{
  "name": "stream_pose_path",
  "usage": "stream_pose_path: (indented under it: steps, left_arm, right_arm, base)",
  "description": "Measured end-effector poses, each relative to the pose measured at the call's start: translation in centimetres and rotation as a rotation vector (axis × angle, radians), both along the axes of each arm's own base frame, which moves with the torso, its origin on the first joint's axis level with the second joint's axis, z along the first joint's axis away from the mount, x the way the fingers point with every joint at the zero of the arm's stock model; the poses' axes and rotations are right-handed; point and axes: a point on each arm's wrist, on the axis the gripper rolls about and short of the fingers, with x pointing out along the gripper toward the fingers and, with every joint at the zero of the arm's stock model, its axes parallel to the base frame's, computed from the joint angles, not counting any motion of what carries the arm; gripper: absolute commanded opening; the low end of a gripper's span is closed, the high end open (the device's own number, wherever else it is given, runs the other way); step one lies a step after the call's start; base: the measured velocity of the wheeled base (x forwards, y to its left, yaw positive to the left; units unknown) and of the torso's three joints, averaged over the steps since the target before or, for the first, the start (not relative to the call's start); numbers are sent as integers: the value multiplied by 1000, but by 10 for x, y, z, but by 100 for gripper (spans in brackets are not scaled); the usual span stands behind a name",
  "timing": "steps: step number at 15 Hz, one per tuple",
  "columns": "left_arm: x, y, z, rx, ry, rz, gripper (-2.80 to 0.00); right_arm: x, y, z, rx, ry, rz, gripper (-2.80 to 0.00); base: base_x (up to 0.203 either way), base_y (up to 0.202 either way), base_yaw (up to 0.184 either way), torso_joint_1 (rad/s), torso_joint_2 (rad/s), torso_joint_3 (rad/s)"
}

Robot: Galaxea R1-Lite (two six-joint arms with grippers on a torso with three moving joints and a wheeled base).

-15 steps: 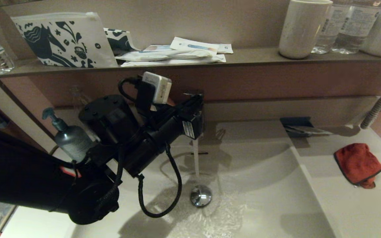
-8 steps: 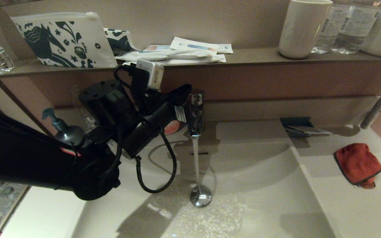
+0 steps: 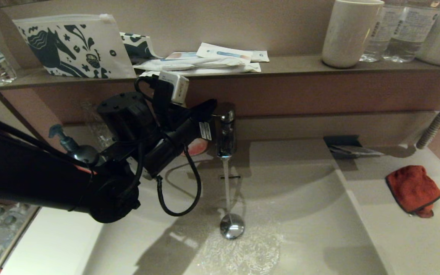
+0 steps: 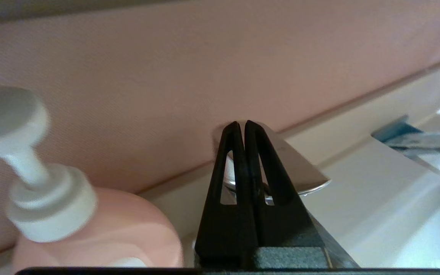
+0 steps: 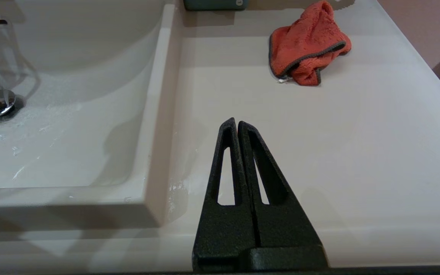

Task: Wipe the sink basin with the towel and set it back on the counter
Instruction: Turn off the faucet

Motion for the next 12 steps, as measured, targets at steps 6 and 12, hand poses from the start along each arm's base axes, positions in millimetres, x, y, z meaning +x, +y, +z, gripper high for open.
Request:
stream_pose_path:
  steps: [6,12]
  left_arm:
    - [-12,1,-16,22,18,-14,-280]
    - [-32,9,-12,20,26,-24,-280]
  right_arm:
    - [0,0,0,0,0,0,-280]
    - [0,0,0,0,0,0,-280]
  base:
    - [0,0,0,0,0,0]
    - [0,0,0,0,0,0]
